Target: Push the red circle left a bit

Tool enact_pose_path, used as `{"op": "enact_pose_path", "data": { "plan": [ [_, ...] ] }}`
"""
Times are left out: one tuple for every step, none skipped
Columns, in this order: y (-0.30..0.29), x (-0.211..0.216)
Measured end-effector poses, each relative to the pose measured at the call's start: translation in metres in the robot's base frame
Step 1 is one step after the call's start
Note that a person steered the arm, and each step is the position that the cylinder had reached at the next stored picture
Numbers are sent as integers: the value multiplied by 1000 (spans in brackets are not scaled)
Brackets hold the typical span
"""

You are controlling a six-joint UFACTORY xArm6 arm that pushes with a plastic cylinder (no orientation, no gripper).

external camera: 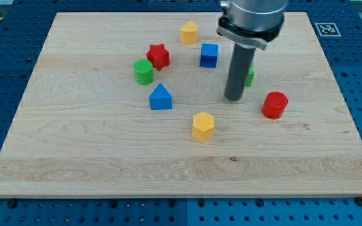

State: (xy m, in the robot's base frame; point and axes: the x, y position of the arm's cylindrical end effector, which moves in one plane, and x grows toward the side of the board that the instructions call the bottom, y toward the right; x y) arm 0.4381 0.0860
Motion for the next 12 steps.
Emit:
{"op": "enact_pose_path", "data": {
  "plan": [
    [3, -7],
    [14, -7],
    [14, -7],
    [12, 6],
    [12, 40],
    [37, 68],
    [97, 80],
    [144, 91],
    [153, 72],
    [149, 56],
    [135, 55],
    [104, 43]
  ]
}}
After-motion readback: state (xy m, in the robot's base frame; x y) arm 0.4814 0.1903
